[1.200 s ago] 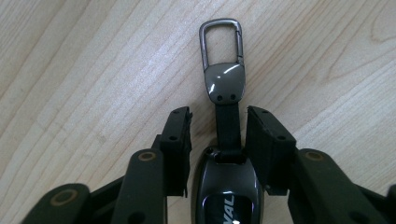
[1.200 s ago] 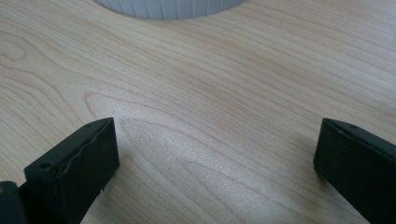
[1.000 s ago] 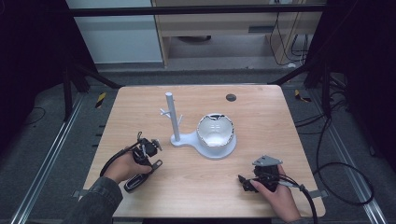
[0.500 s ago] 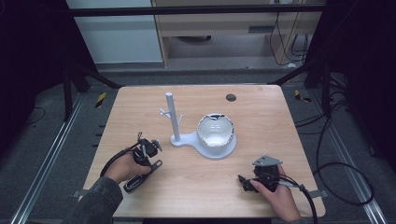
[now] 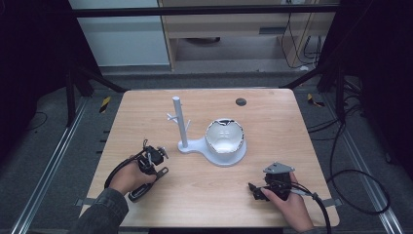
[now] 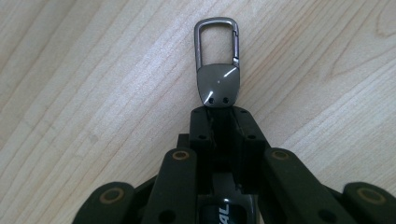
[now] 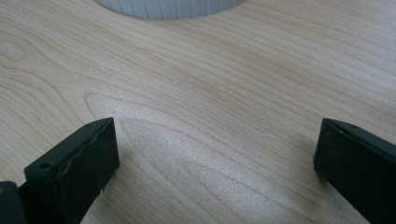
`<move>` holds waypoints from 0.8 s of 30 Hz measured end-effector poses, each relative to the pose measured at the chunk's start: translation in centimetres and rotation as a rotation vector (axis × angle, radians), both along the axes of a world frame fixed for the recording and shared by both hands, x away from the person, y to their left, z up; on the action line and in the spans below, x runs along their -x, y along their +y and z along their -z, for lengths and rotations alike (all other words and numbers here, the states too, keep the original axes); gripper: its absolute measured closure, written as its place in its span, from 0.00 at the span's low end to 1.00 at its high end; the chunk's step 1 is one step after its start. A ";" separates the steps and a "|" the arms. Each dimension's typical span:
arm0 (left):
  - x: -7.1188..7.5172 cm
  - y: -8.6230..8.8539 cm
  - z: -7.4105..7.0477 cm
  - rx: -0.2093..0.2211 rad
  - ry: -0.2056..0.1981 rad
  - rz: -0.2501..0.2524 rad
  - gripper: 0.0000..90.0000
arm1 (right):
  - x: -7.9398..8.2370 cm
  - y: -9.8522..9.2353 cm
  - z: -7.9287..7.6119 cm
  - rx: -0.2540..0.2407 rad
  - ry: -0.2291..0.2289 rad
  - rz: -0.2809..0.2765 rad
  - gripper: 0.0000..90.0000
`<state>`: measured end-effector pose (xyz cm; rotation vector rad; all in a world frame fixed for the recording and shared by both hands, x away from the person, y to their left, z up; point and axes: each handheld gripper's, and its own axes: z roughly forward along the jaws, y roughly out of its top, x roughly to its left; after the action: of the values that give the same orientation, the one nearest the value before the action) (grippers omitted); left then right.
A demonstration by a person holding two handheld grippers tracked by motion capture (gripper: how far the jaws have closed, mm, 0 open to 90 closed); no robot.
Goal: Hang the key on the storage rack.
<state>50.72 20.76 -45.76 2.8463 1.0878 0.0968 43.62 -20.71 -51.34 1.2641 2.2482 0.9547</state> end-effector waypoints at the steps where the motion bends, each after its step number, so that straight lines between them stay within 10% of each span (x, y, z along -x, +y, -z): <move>1: 0.1 0.3 -0.1 0.017 -0.008 -0.007 0.89 | 0.0 0.0 0.0 0.000 0.000 0.000 0.01; 10: 2.5 2.5 -1.2 0.165 -0.099 -0.025 0.89 | 0.0 0.0 0.0 0.000 0.000 0.001 0.00; 24: 5.7 6.9 -4.7 0.416 -0.402 -0.109 0.89 | 0.0 0.0 0.0 0.000 0.000 0.002 0.00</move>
<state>45.07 27.69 -41.01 2.2710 1.0289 0.3829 43.62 -20.67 -51.33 1.2667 2.2462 0.9537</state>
